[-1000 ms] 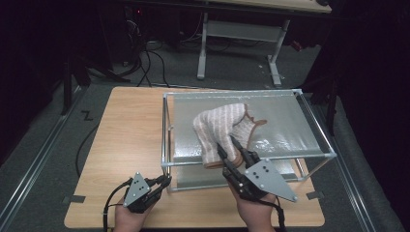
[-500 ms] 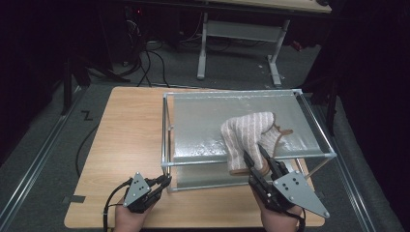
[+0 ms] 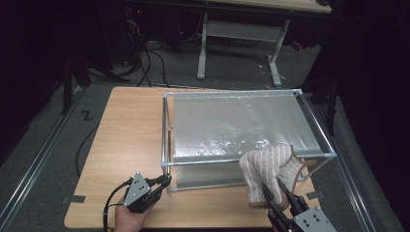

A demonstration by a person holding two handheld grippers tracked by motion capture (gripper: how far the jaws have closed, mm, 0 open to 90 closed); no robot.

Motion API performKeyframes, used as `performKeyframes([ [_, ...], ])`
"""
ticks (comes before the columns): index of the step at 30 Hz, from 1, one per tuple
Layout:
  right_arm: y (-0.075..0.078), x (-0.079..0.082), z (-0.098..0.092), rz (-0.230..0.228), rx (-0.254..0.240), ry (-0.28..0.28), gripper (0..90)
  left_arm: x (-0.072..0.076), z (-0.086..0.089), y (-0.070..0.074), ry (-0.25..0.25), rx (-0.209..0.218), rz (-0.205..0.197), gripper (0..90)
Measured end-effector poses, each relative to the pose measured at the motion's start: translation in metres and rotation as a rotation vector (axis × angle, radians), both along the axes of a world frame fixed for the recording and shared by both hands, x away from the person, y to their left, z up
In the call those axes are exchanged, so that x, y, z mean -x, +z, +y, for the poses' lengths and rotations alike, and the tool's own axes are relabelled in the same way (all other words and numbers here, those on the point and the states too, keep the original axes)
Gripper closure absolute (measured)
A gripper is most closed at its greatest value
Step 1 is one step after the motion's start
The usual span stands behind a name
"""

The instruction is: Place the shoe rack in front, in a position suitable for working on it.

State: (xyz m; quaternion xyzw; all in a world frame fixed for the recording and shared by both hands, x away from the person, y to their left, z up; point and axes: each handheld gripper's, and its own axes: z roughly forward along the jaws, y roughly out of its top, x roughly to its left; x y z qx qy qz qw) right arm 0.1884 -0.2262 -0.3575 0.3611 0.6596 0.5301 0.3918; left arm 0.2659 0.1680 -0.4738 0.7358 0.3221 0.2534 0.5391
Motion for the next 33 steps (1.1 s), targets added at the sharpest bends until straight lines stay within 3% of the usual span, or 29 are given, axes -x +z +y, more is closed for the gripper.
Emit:
performKeyframes([
  [5,-0.026,-0.006,-0.001,0.086,0.029,-0.004,64.8,-0.001,0.000,0.000,0.004,0.000,0.000,80.3],
  [13,-0.069,-0.047,-0.006,0.225,0.060,-0.050,64.7,-0.005,0.003,0.001,0.018,-0.001,0.003,80.3],
  [20,-0.087,-0.063,-0.037,0.273,0.067,-0.150,64.5,-0.009,0.010,0.001,0.039,-0.005,0.006,80.4],
  [23,-0.095,-0.069,-0.048,0.299,0.101,-0.186,64.3,-0.011,0.014,0.002,0.055,-0.002,0.009,80.5],
  [25,-0.102,-0.073,-0.057,0.324,0.098,-0.212,64.3,-0.012,0.017,0.002,0.065,0.002,0.009,80.5],
  [28,-0.104,-0.075,-0.069,0.323,0.089,-0.256,64.3,-0.014,0.022,0.002,0.079,0.005,0.011,80.5],
  [33,-0.116,-0.093,-0.071,0.370,0.092,-0.280,64.2,-0.016,0.027,0.002,0.096,0.005,0.013,80.6],
])
